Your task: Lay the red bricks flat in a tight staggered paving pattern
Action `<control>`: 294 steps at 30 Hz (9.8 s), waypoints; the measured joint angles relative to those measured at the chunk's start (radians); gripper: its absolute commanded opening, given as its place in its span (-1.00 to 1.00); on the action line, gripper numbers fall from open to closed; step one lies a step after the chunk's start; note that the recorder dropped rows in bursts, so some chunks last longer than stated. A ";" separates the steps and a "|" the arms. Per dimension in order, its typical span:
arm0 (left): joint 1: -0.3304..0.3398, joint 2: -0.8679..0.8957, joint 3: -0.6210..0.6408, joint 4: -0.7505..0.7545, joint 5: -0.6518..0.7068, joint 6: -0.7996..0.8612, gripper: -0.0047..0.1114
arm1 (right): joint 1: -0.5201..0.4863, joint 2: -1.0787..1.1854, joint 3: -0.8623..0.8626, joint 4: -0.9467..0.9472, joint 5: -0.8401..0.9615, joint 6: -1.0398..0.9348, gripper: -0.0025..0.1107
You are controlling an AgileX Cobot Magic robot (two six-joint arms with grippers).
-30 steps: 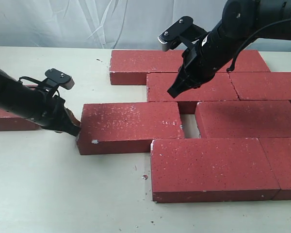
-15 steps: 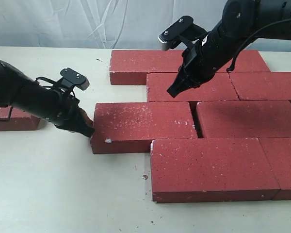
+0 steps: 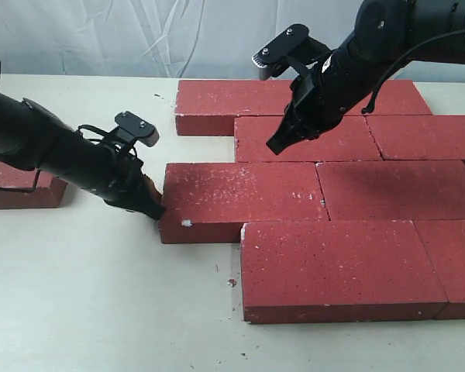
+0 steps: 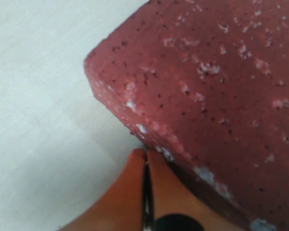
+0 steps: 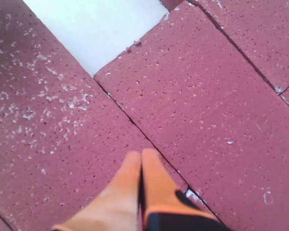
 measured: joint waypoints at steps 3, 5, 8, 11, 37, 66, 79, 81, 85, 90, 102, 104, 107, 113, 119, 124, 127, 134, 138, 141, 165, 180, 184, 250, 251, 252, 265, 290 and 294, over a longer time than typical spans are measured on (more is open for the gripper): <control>0.000 0.000 0.000 0.018 -0.006 -0.036 -0.92 | 0.000 0.000 0.000 0.000 0.000 0.000 -0.97; 0.013 0.000 0.000 0.040 -0.006 -0.067 -0.92 | 0.000 0.000 0.000 0.000 0.000 0.000 -0.97; 0.041 0.000 0.000 0.049 -0.006 -0.080 -0.92 | 0.000 0.000 0.000 0.004 0.000 0.000 -0.97; 0.065 0.000 0.000 0.051 -0.006 -0.084 -0.92 | 0.000 0.000 0.000 0.013 -0.006 0.000 -0.97; 0.558 -0.312 0.040 0.668 -0.077 -0.683 -0.92 | 0.000 0.004 0.000 0.100 -0.041 -0.002 -0.97; 0.661 -0.166 0.058 0.487 -0.281 -0.686 -0.92 | 0.000 0.027 0.000 0.125 -0.081 -0.021 -0.97; 0.494 -0.155 0.049 0.452 -0.298 -0.645 -0.92 | -0.002 0.027 0.000 0.125 -0.087 -0.021 -0.97; 0.457 -0.155 0.049 0.452 -0.300 -0.641 -0.92 | -0.002 0.027 0.000 0.125 -0.087 -0.021 -0.97; 0.393 -0.155 0.048 0.450 -0.305 -0.634 -0.92 | -0.002 0.027 0.000 0.125 -0.087 -0.021 -0.97; 0.354 -0.154 0.048 0.444 -0.327 -0.632 -0.92 | -0.002 0.027 0.000 0.125 -0.087 -0.021 -0.97; 0.382 -0.274 0.048 0.485 -0.300 -0.630 -0.92 | 0.006 0.027 0.000 0.191 -0.089 -0.035 -0.97; 0.416 -0.294 0.050 0.501 -0.310 -0.630 -0.92 | 0.020 0.027 0.000 0.199 -0.091 -0.051 -0.97; 0.478 -0.299 0.067 0.489 -0.385 -0.636 -0.92 | 0.061 0.027 0.000 0.224 -0.105 -0.094 -0.97; 0.553 -0.222 0.080 0.436 -0.484 -0.648 -0.92 | 0.154 0.041 0.000 0.250 -0.157 -0.167 -0.97; 0.553 -0.119 0.060 0.415 -0.499 -0.651 -0.92 | 0.202 0.078 0.000 0.254 -0.212 -0.197 -0.97; 0.553 -0.092 0.027 0.408 -0.419 -0.651 -0.92 | 0.213 0.082 0.000 0.254 -0.221 -0.201 -0.97; 0.553 -0.092 0.014 0.405 -0.361 -0.651 -0.92 | 0.213 0.082 0.000 0.254 -0.225 -0.201 -0.97; 0.553 -0.092 0.003 0.407 -0.259 -0.647 -0.92 | 0.213 0.082 0.000 0.248 -0.225 -0.201 -0.97; 0.553 -0.092 0.003 0.407 -0.213 -0.629 -0.92 | 0.213 0.082 0.000 0.248 -0.225 -0.201 -0.97; 0.553 -0.092 0.000 0.407 -0.170 -0.610 -0.92 | 0.213 0.082 0.000 0.248 -0.227 -0.203 -0.97; 0.553 -0.100 -0.006 0.383 -0.289 -0.576 -0.92 | 0.217 0.603 -0.846 0.011 0.178 0.225 -0.97; 0.534 -0.059 -0.046 0.329 -0.216 -0.561 -0.92 | 0.217 0.769 -0.970 0.059 0.159 0.247 -0.97; 0.507 -0.059 -0.047 0.285 -0.213 -0.487 -0.92 | 0.217 0.769 -0.970 0.081 0.159 0.247 -0.97; 0.459 -0.058 -0.048 -0.006 -0.162 -0.170 -0.92 | 0.218 0.740 -0.970 -0.264 0.281 0.313 -0.97; 0.459 -0.058 -0.048 -0.017 -0.164 -0.157 -0.92 | 0.218 0.739 -0.970 -0.282 0.290 0.322 -0.97; 0.459 -0.058 -0.048 -0.022 -0.166 -0.148 -0.92 | 0.218 0.737 -0.970 -0.302 0.297 0.334 -0.97; 0.466 -0.058 -0.048 -0.038 -0.191 -0.128 -0.92 | 0.218 0.605 -0.967 -0.423 0.479 0.398 -0.97; 0.467 -0.092 -0.048 -0.027 -0.125 -0.128 -0.92 | 0.180 -0.032 -0.117 -0.461 0.139 0.393 -0.97; 0.467 -0.092 -0.048 -0.027 -0.125 -0.128 -0.92 | 0.030 -0.160 0.104 -0.379 -0.053 0.397 -0.97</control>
